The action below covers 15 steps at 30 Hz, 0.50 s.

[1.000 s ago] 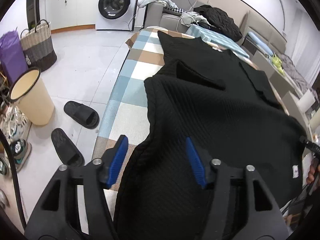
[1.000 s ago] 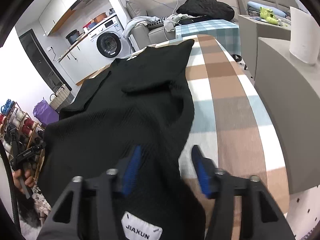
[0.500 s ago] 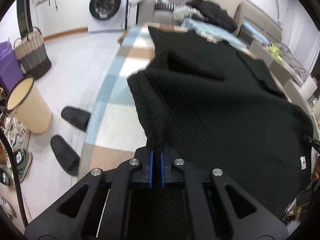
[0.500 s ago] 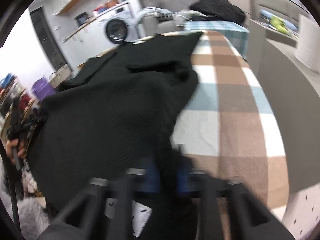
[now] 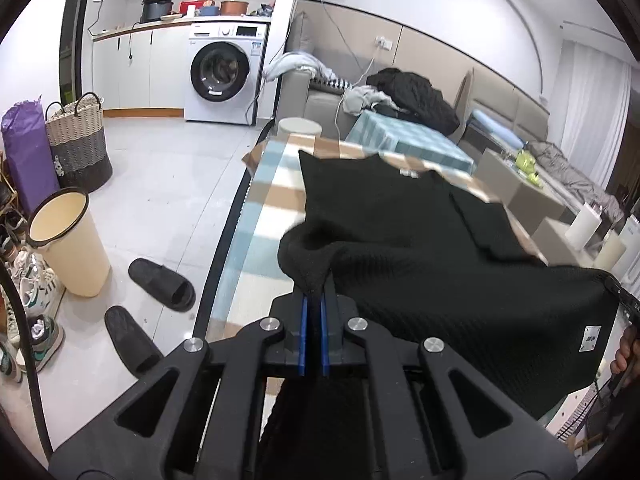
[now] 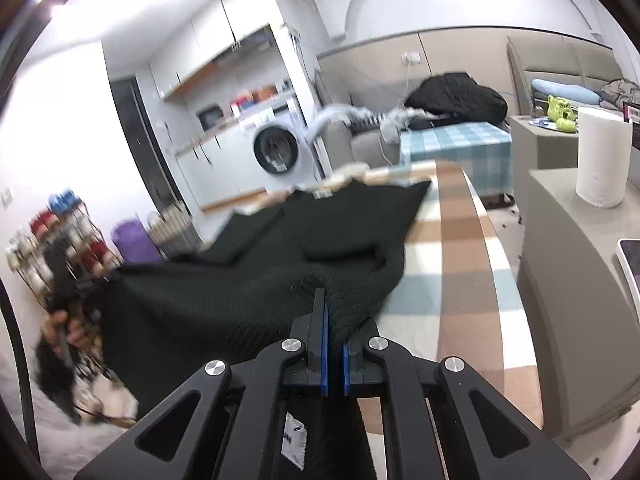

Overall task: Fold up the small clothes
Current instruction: 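Lift the hem with both tools and fold it toward the collar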

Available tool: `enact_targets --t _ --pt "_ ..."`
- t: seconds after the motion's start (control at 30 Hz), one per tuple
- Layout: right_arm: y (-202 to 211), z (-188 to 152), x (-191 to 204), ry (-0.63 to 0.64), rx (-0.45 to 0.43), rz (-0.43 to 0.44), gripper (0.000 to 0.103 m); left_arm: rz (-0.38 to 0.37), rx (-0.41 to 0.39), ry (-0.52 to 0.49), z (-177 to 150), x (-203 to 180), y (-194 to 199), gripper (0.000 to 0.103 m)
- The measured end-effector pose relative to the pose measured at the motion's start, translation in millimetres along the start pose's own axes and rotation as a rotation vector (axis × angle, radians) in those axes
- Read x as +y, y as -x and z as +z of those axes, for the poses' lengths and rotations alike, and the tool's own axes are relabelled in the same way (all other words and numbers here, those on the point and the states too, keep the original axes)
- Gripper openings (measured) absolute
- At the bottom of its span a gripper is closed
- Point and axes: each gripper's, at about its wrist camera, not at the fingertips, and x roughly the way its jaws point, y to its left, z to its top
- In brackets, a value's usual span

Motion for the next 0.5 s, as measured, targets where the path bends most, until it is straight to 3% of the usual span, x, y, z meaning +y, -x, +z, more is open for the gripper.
enact_targets --t 0.07,0.23,0.5 --pt "6.0 6.3 0.1 -0.009 -0.023 0.017 0.004 -0.007 -0.006 -0.002 5.6 0.9 1.1 0.002" --pt "-15.1 20.7 2.1 -0.021 0.012 -0.048 0.004 0.000 0.022 -0.014 18.3 1.1 -12.1 0.002" --pt "-98.8 48.9 -30.5 -0.123 0.121 -0.218 0.005 0.011 0.102 0.003 43.3 4.4 -101.0 0.003"
